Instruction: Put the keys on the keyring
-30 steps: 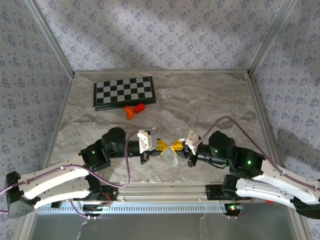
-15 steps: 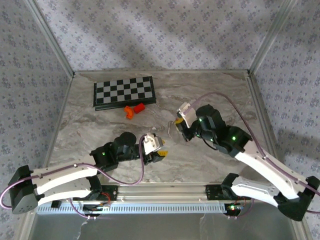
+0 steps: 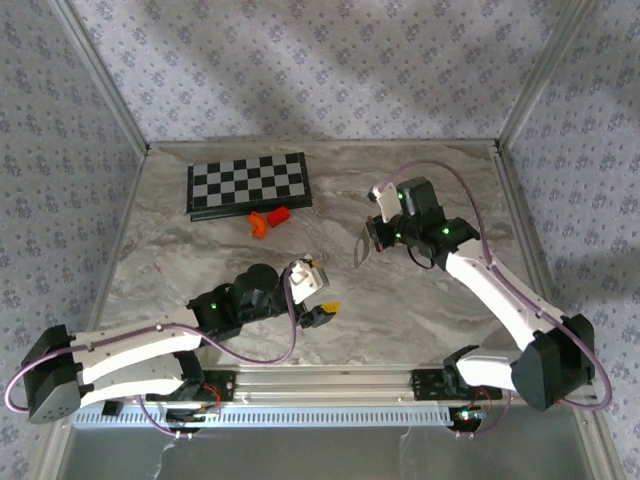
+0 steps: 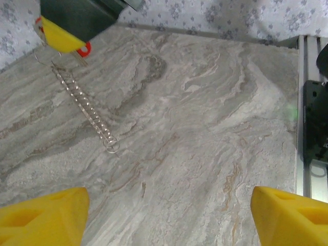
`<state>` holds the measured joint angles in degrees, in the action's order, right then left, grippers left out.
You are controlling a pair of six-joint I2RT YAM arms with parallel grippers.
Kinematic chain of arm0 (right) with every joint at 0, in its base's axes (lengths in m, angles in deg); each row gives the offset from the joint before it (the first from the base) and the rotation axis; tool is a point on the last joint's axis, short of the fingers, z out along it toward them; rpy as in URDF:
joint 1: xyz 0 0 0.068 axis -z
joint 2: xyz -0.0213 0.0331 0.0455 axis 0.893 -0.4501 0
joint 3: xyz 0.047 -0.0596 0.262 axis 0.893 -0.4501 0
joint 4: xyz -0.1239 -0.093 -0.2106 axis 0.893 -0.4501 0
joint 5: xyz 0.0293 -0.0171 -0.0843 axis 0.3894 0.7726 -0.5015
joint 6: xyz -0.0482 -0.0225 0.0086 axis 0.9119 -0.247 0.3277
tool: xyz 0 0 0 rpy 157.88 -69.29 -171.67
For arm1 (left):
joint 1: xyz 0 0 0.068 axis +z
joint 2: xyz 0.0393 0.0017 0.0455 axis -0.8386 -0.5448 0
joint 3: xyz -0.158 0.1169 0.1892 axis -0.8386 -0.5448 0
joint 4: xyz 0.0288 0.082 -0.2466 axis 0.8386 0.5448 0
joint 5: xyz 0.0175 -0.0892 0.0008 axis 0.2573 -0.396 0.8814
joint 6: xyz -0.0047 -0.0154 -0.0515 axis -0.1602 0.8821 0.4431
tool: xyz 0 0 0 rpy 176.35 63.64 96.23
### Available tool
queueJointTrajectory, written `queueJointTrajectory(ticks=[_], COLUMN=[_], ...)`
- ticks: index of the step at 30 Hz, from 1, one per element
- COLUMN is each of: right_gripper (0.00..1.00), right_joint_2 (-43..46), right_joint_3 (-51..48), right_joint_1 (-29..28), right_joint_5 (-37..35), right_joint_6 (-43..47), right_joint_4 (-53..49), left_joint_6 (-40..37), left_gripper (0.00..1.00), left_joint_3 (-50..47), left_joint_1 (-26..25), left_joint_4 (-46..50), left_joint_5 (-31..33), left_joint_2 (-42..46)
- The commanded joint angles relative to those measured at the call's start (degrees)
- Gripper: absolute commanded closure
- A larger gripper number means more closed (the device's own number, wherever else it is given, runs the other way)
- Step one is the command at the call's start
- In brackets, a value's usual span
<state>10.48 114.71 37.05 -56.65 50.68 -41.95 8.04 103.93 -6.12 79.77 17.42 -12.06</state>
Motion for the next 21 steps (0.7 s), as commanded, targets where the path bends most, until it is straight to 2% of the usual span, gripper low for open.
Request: queueJointTrajectory(ticks=[1, 12, 21], right_gripper=[1.00, 1.00, 1.00], right_joint_2=[-1.4, -6.1, -5.7], right_joint_3=[2.0, 1.6, -1.9], right_joint_1=[2.0, 2.8, 2.7], right_joint_5=[2.8, 3.0, 5.1], right_joint_6=[-1.5, -3.2, -6.0], right_joint_4=[5.0, 10.3, 12.2], left_joint_6=[1.5, 2.4, 2.5], left_gripper=[0.16, 0.14, 0.12], left_joint_3=[1.4, 0.7, 0.6], left_joint_1=[0.3, 0.9, 1.2], left_joint_4=[-1.8, -2.8, -3.3], left_joint_5=[1.1, 1.6, 1.4], left_joint_2=[-1.2, -1.7, -2.1])
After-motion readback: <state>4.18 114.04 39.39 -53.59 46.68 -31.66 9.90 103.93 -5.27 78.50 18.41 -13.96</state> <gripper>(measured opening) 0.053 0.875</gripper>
